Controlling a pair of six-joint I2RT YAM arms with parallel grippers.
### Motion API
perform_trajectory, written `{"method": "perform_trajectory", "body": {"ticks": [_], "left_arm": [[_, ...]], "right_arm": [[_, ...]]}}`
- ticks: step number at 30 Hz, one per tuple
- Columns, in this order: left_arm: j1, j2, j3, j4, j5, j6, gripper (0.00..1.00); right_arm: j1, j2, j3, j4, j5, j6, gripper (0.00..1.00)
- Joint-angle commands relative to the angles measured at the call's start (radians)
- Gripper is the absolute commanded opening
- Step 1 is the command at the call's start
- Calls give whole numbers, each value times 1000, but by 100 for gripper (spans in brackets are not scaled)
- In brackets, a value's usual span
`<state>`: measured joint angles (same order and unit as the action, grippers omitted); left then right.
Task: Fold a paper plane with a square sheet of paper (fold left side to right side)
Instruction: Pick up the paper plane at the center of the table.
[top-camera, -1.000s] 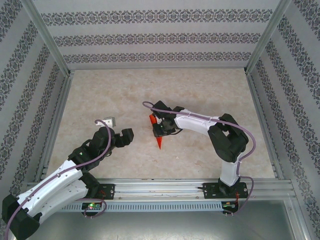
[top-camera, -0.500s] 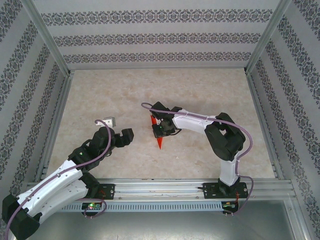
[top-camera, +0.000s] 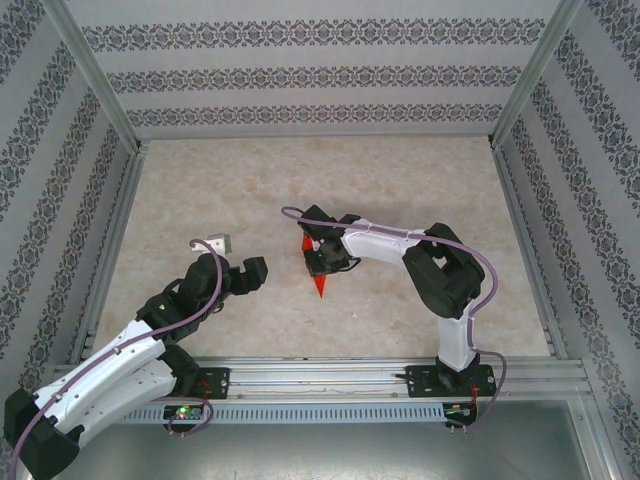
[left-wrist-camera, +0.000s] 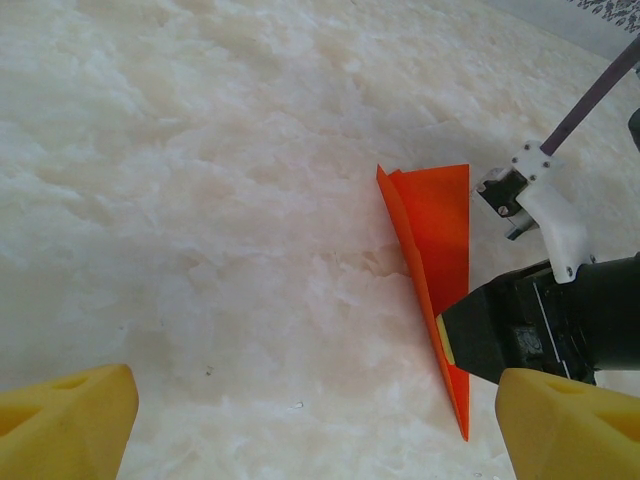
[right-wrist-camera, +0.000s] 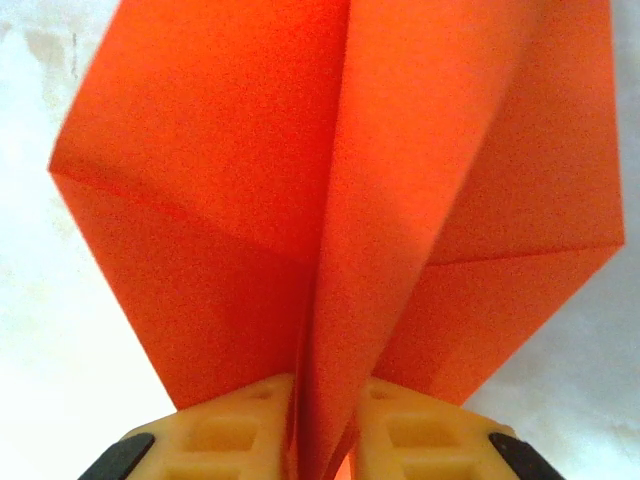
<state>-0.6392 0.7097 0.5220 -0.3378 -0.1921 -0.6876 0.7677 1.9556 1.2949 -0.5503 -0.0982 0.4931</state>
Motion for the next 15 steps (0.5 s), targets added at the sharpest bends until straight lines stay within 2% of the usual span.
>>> {"method": "perform_trajectory", "body": {"ticks": [1,15], "left_arm": [[19,-1,-5,4,0,13,92],[21,-4,-14,3,3,6,92]], "right_arm": [[15,22,27,-23,22,23,20],[30,37,31,-31,38,109,14]]}}
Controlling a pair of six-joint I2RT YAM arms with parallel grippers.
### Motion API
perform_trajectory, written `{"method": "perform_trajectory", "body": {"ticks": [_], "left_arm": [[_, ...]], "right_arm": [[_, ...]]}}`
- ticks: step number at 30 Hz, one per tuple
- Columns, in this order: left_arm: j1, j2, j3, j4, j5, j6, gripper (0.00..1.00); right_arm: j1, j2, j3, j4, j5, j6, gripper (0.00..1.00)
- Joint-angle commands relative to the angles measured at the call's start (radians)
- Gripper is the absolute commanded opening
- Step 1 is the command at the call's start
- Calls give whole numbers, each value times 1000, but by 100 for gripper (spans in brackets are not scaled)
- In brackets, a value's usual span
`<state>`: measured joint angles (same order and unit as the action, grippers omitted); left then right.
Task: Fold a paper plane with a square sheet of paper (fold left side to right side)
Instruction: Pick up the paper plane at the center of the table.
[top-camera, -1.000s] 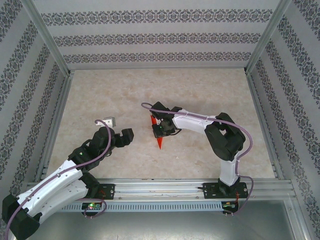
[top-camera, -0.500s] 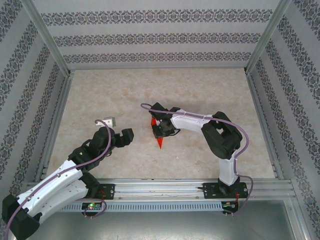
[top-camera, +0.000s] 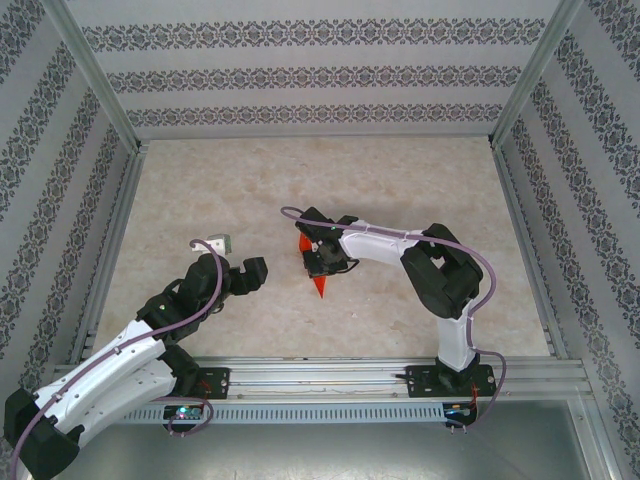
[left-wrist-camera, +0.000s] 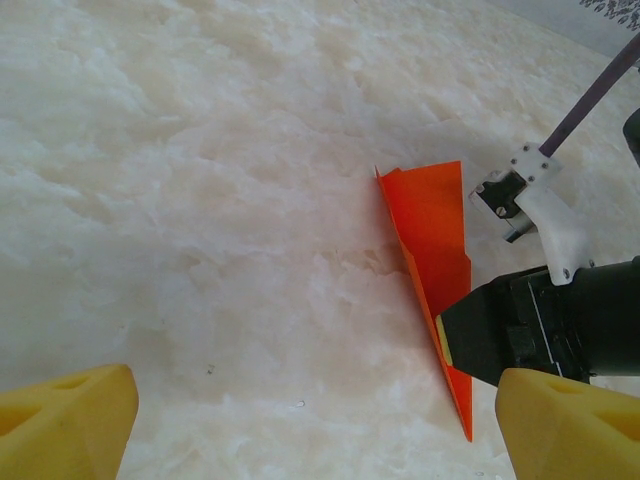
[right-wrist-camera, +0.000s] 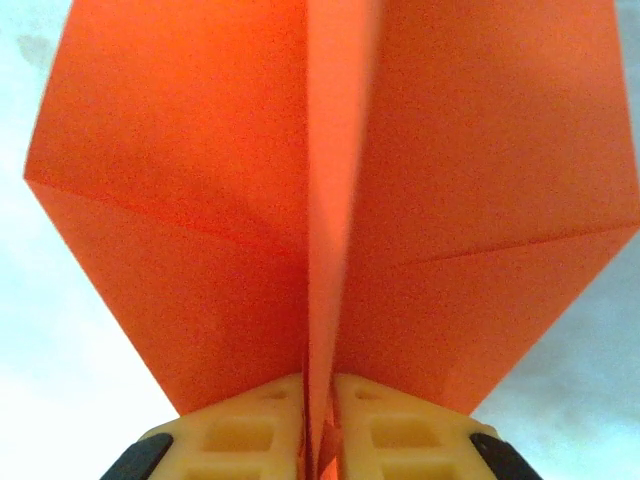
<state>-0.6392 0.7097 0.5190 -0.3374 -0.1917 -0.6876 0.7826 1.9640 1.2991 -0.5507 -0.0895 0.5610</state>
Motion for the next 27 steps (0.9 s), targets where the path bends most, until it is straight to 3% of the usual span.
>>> {"method": "perform_trajectory", "body": {"ticks": [1,9,13,17,27], "left_arm": [[21,-4,-11,3,2,6,92],[21,-4,-14,5,3,4,93],[22,-6,-12,0,0,6,93],[22,-9,-9,1,-2,9,93],[24,-12,-11,11,9,20,93]], "right_arm": [[18,32,29,-32,30,46,14],[37,42,46,-60,86,76,11],[37,-4,52,-62,111,81,4],[29,-56,75,-80,161,79,3],[-81,-13,208,-156,214,50,3]]}}
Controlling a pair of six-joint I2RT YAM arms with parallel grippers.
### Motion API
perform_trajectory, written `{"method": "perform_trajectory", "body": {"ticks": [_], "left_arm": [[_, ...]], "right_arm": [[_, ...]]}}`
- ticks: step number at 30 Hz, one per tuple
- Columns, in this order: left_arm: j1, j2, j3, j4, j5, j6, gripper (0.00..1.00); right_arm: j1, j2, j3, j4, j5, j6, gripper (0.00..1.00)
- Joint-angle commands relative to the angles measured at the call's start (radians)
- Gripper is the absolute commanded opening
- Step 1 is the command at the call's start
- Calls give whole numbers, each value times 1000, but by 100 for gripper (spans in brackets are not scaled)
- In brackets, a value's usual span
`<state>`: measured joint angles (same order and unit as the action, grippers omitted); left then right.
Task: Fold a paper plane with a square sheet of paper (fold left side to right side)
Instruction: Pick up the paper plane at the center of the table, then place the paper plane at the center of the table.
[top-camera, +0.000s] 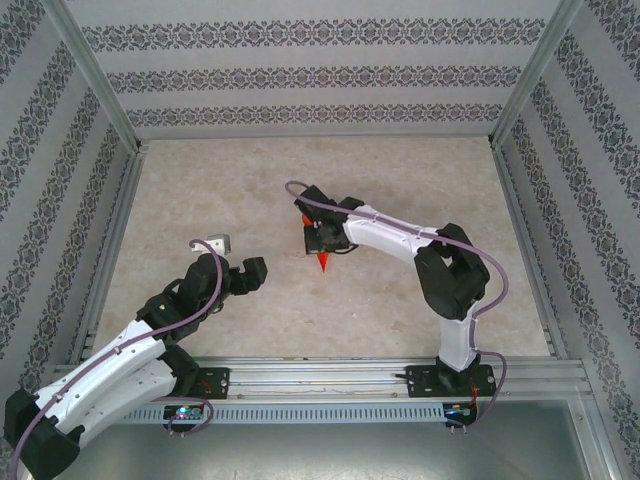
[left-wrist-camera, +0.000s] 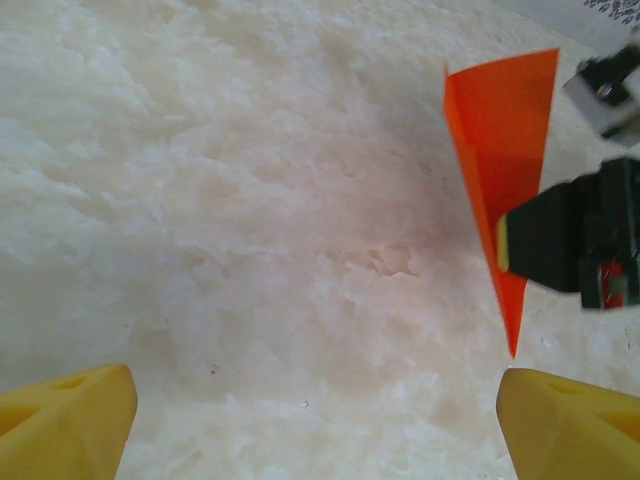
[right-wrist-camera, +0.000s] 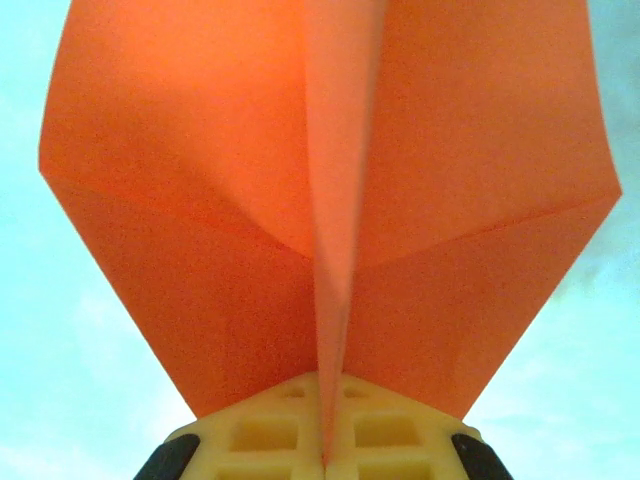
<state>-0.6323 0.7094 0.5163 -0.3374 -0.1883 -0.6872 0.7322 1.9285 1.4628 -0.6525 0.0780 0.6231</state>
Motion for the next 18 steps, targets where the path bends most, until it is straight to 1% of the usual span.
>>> {"method": "perform_trajectory", "body": {"ticks": [1,7,13,18], "left_arm": [[18,-12,-13,15,9,20,93],[19,-19,-32,39,23,23,95],[21,-21,-38,50,35,40,98],[23,-21,-40,49,47,49,100]], "right_arm": [[-43,36,59,-57,43,-13,2],[-98,142,168,-97,24,-14,3],[-121,245,296,-157,36,-23,3],[-125,347,436,-269,58,-52,3]]}}
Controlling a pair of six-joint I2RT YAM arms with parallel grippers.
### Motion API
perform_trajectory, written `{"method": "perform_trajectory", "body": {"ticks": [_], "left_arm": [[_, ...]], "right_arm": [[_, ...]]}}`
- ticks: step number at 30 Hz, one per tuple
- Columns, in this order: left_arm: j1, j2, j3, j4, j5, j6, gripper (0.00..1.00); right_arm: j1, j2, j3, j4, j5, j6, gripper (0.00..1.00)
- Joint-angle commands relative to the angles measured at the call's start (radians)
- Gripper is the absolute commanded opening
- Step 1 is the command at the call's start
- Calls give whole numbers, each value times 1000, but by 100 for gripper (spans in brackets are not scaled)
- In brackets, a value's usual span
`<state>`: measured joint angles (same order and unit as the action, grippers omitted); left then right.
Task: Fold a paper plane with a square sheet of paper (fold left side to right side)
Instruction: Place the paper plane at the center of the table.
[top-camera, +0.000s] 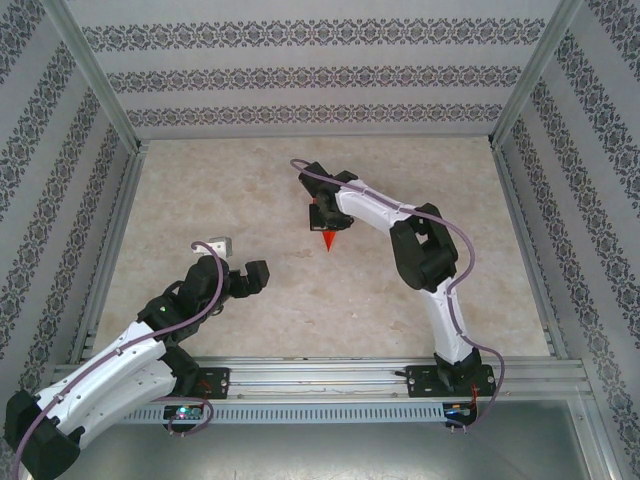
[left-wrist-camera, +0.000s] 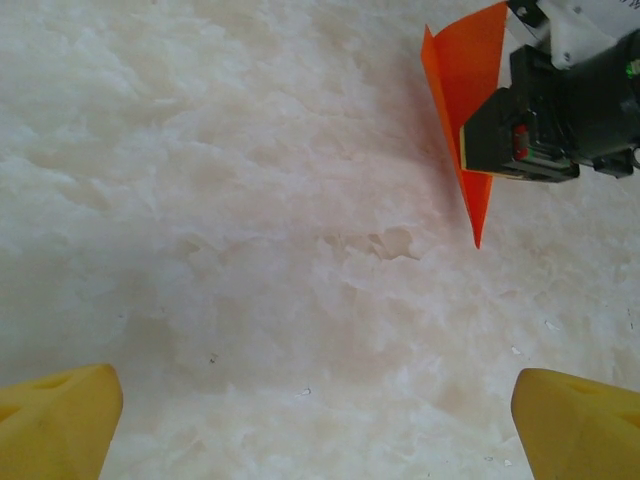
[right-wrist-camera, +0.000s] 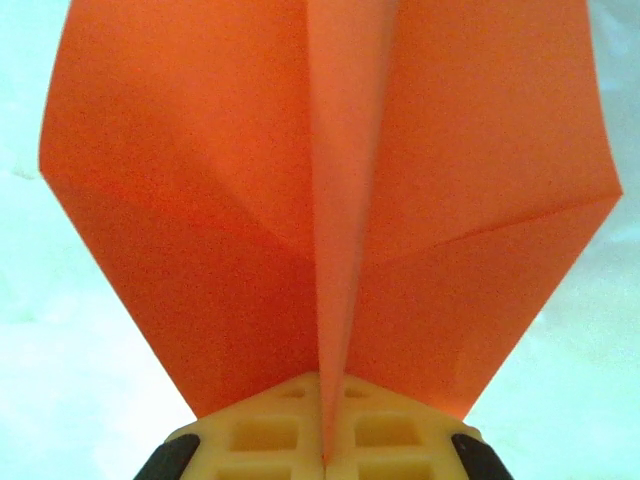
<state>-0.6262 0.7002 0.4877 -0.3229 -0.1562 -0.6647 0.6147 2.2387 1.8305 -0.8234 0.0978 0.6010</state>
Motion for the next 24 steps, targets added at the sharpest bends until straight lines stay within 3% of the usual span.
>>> {"method": "perform_trajectory", "body": {"ticks": [1,24], "left_arm": [[17,-13,-13,35,17,28,100],[20,-11,-21,42,37,41,100]], "right_arm": [[-8,50,81,-106,38,-31,2],[-17,157,183,-129,-1,-26,8]]}}
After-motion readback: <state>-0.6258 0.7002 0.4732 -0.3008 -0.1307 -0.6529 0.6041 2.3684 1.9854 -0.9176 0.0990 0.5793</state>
